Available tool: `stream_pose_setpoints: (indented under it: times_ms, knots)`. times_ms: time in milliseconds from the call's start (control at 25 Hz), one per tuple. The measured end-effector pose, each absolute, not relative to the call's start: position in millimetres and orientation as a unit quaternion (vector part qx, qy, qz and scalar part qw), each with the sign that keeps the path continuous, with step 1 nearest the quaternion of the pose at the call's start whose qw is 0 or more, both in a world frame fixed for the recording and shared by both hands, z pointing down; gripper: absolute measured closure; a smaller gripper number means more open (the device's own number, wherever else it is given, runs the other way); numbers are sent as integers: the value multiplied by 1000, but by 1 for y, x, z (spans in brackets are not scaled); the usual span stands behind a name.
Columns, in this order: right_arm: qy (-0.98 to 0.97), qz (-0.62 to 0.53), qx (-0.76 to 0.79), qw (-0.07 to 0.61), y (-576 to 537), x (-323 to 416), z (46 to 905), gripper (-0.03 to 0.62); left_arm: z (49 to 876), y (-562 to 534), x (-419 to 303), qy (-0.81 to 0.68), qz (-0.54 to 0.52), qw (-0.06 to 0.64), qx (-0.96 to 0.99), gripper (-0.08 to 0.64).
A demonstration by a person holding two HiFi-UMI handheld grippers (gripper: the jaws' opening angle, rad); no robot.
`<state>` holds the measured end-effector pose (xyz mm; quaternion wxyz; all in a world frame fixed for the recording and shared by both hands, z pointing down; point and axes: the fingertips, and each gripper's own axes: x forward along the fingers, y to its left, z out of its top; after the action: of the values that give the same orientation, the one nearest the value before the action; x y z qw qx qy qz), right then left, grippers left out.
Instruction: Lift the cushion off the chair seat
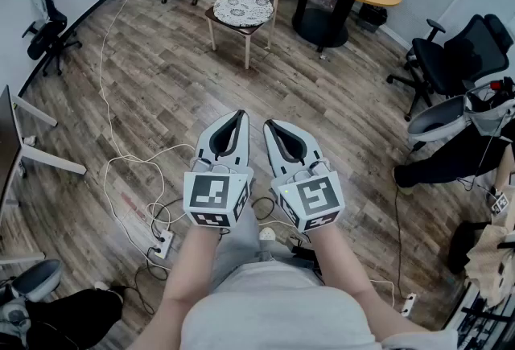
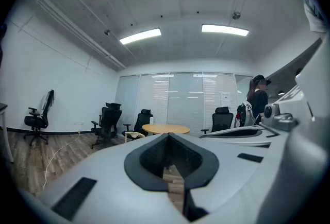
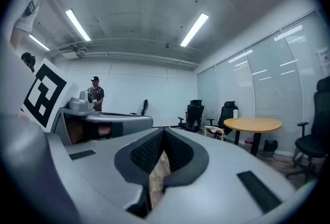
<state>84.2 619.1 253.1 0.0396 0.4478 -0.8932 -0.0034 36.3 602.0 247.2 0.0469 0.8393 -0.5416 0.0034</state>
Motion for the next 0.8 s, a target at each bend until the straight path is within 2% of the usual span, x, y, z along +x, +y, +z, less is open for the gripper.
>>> stream_pose_setpoints:
  times_ms: [440, 800]
  knots:
    - [-889, -18, 455, 32, 600, 90, 242, 569, 232, 579, 40, -538, -15, 32, 842, 558]
    - [-885, -16, 465, 23, 521, 74, 242, 568, 238, 498, 23, -529, -15, 35, 848, 558]
